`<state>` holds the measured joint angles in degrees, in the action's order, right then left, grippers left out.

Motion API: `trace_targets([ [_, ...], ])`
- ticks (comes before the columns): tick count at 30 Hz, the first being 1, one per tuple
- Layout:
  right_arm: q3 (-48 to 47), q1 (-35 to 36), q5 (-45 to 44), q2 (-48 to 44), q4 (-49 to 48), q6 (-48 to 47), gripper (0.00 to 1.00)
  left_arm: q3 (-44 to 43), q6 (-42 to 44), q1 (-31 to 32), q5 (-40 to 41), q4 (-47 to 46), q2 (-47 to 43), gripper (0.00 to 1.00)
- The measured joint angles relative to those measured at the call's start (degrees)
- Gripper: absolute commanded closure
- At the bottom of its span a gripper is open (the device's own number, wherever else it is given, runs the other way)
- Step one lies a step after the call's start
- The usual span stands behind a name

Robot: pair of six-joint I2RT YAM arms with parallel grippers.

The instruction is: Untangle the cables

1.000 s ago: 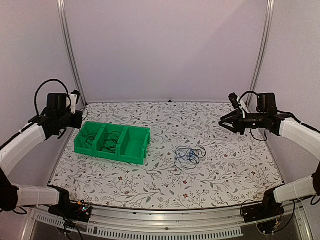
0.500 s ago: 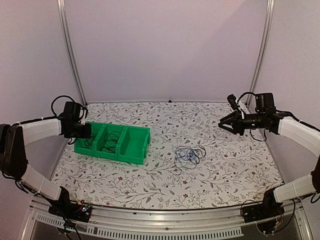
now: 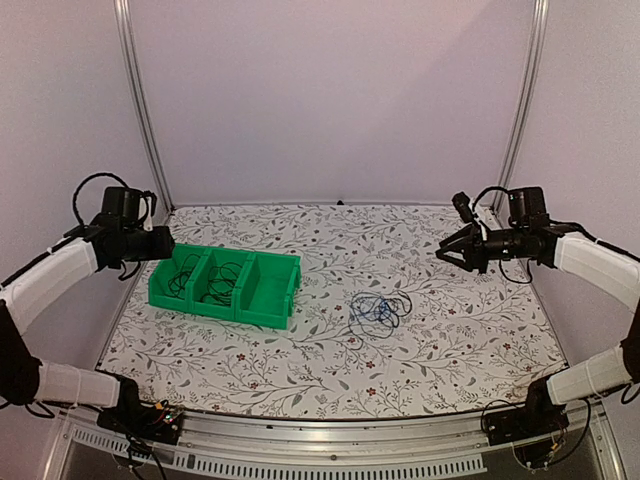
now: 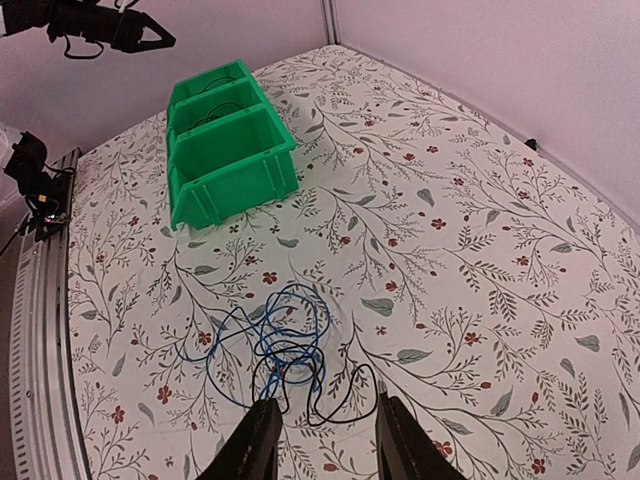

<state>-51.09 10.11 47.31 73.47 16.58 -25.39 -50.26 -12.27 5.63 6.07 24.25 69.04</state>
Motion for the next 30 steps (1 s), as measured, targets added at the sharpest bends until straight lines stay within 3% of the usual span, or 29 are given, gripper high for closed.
trace_targets([
  [4, -0.98, 0.0, 0.04, 2.49, 1.79, -1.57, 0.65, -2.01, -1.42, 5.25, 0.22, 0.22, -5.81, 0.49],
  [11, -4.13, 1.44, -0.37, 9.42, 6.88, -5.51, 0.68, -4.35, -2.69, 26.32, -0.2, -7.69, -4.94, 0.5],
  [14, -4.74, 3.04, -1.53, 12.11, 8.61, -6.75, 0.69, -6.58, -2.78, 35.01, 0.96, -12.02, 1.11, 0.49],
  [21, -5.25, 6.47, -3.13, 15.91, 10.58, -7.89, 0.69, -18.58, -1.44, 52.15, 3.87, -15.69, 26.05, 0.49],
  [26, -6.75, 7.87, -4.11, 18.73, 11.85, -8.2, 0.67, -25.59, -1.51, 56.98, 5.88, -13.51, 40.09, 0.48],
  [30, -7.04, 7.91, -7.52, 20.13, 11.72, -6.99, 0.65, -26.25, -2.86, 57.92, 6.23, -12.57, 43.87, 0.48],
])
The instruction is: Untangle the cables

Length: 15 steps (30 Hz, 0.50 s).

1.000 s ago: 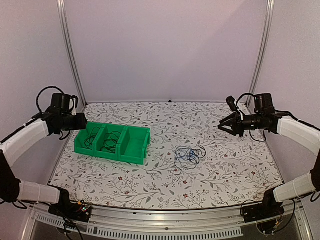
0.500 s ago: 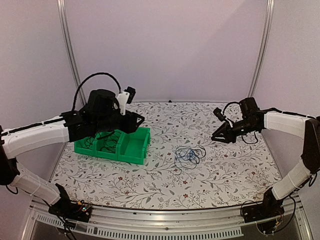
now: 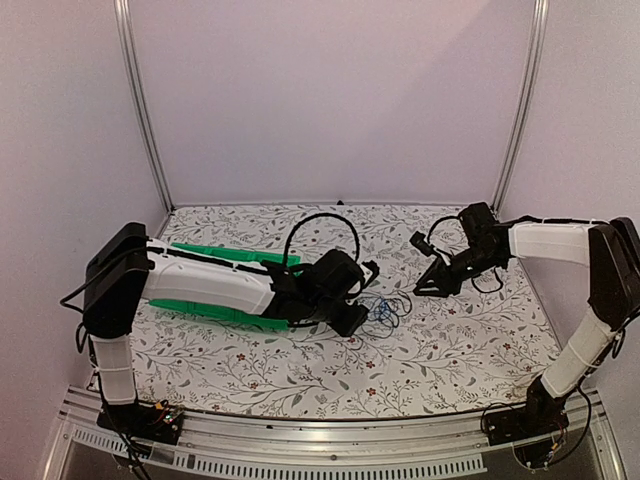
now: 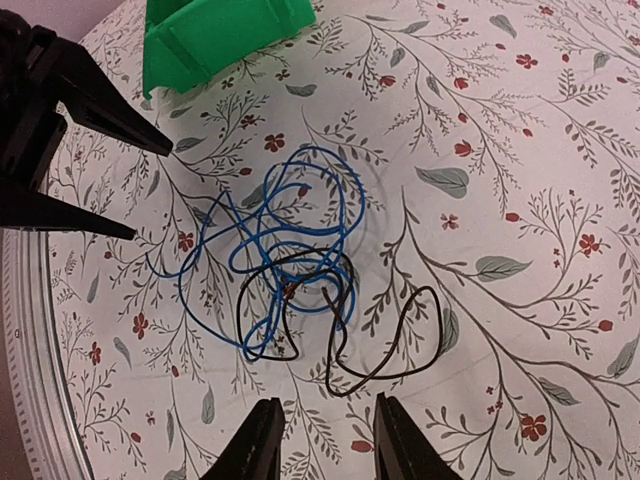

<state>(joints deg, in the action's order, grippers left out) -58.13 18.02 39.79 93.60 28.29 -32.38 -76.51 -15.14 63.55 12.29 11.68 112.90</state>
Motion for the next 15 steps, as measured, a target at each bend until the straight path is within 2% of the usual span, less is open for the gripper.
trace_targets([
  [9, -3.93, -0.02, -1.53, 8.09, 1.55, 2.97, 0.66, 0.15, -4.7, 0.2, -0.11, -3.26, 0.39, 0.49],
  [12, -5.11, -0.02, -0.85, 10.97, 2.12, 3.78, 0.76, 0.57, -5.95, 0.2, -0.2, -5.07, 0.39, 0.49],
  [15, -6.19, -0.02, 0.11, 13.16, 2.84, 4.72, 0.79, 0.55, -6.49, 0.2, -0.2, -6.71, 0.39, 0.49],
])
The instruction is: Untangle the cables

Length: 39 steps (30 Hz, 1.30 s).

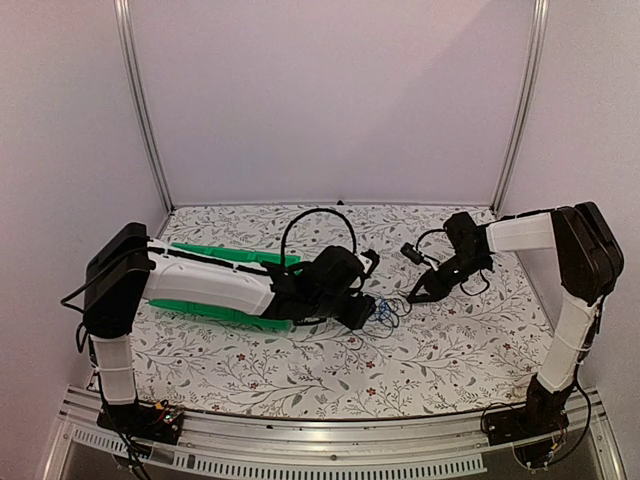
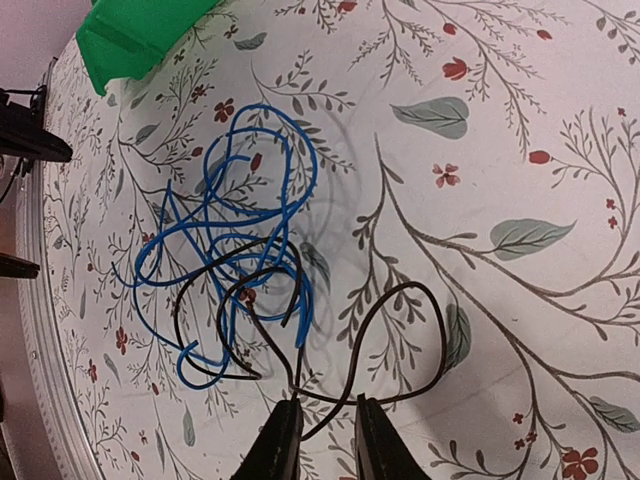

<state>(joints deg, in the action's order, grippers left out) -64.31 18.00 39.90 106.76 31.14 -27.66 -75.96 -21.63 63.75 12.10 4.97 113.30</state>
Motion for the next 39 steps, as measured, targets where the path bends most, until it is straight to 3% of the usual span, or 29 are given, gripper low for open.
trace_targets([
  [5, -0.31, 0.0, 1.4, 0.57, 0.48, 1.07, 0.79, -4.07, -0.09, -0.02, 0.42, -1.51, 2.95, 0.49],
  [11, -0.98, 0.0, 2.16, 0.81, 0.76, 1.9, 1.0, -8.15, -0.98, -0.63, 0.44, -4.79, 7.06, 0.49],
  [17, -0.98, 0.0, 2.34, 0.09, 0.94, 1.99, 1.0, -8.15, -1.99, -1.73, -0.09, -8.26, 7.72, 0.49],
  [26, -0.52, 0.0, 6.1, -9.31, 0.79, 1.66, 1.0, -10.19, -2.49, -2.36, -1.42, -11.23, 12.28, 0.49],
  [39, 0.2, 0.0, 10.47, -9.75, 2.03, -0.55, 1.0, -10.25, -4.17, -3.15, -2.36, -17.22, 13.51, 0.48],
])
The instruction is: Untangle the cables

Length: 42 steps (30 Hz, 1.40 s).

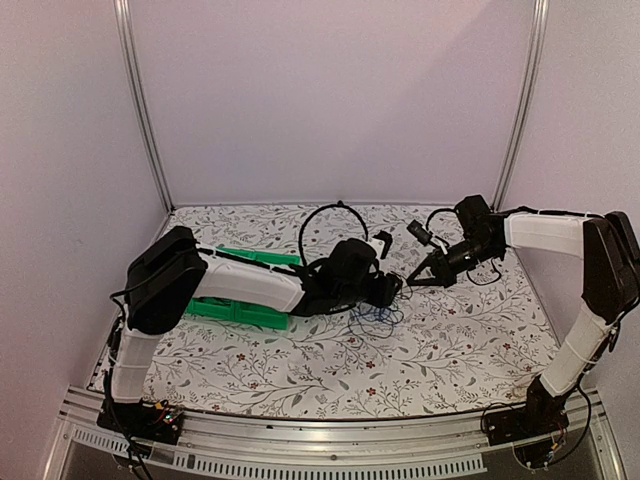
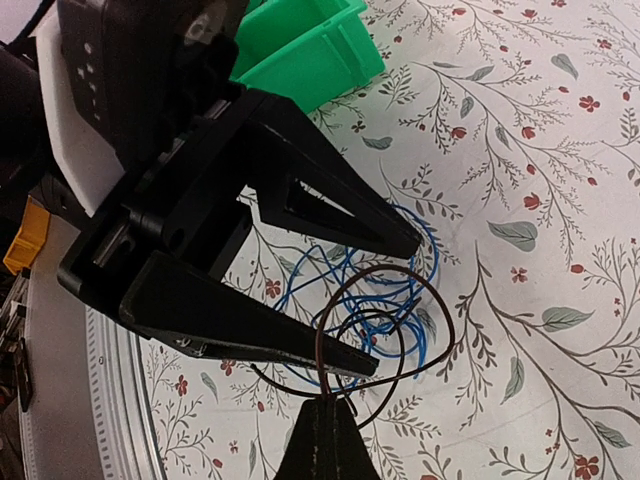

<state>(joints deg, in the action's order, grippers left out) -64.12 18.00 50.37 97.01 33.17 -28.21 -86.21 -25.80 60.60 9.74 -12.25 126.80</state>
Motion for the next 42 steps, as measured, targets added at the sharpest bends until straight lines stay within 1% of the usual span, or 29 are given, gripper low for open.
trace_targets([
  [6, 0.07, 0.0, 1.55, -0.09, 0.79, -0.92, 1.0, 0.31, 0.44, -0.68, 0.81, -4.35, 0.0, 0.48],
  [10, 0.07, 0.0, 3.08, -0.11, 1.7, -1.66, 1.0, 0.28, 1.51, -1.46, 1.2, -6.95, 0.2, 0.51],
  [14, 0.07, 0.0, 4.37, -0.24, 2.34, -2.12, 1.0, 1.25, 5.11, -2.19, 0.55, -13.92, 0.79, 0.55],
  [20, 0.07, 0.0, 5.31, -0.7, 2.86, -2.56, 1.0, 3.67, 10.73, -2.38, -3.52, -25.4, 2.29, 0.6],
  [22, 0.07, 0.0, 5.4, -0.83, 2.89, -2.62, 1.0, 4.37, 11.3, -2.38, -3.98, -26.88, 2.71, 0.59],
  [24, 0.07, 0.0, 5.38, -1.05, 2.86, -2.64, 1.0, 5.03, 11.15, -2.38, -2.89, -26.75, 2.67, 0.54],
  [26, 0.07, 0.0, 5.33, -1.27, 2.86, -2.67, 1.0, 6.67, 9.64, -2.36, 0.46, -25.62, 1.68, 0.49],
  [28, 0.07, 0.0, 5.2, -1.49, 2.84, -2.67, 1.0, 10.21, 6.78, -2.38, 5.79, -22.43, -0.98, 0.44],
  [30, 0.07, 0.0, 5.05, -1.6, 2.82, -2.67, 1.0, 15.23, 4.35, -2.47, 9.38, -20.28, -5.09, 0.42],
  [32, 0.07, 0.0, 4.81, -1.64, 2.82, -2.67, 1.0, 20.0, 1.99, -2.49, 9.97, -19.56, -9.6, 0.42],
  [34, 0.07, 0.0, 4.37, -1.66, 2.78, -2.67, 1.0, 22.27, -0.61, -2.54, 7.72, -19.54, -13.14, 0.43],
  [36, 0.07, 0.0, 3.96, -1.68, 2.75, -2.64, 1.0, 21.97, -3.8, -2.54, 3.37, -20.09, -14.71, 0.44],
  [39, 0.09, 0.0, 2.97, -1.73, 2.38, -2.64, 1.0, 19.52, -9.92, -2.54, -4.55, -20.59, -14.1, 0.44],
  [42, 0.59, 0.0, 1.84, -2.27, 1.9, -2.64, 1.0, 15.96, -16.61, -2.56, -11.1, -21.27, -11.23, 0.42],
])
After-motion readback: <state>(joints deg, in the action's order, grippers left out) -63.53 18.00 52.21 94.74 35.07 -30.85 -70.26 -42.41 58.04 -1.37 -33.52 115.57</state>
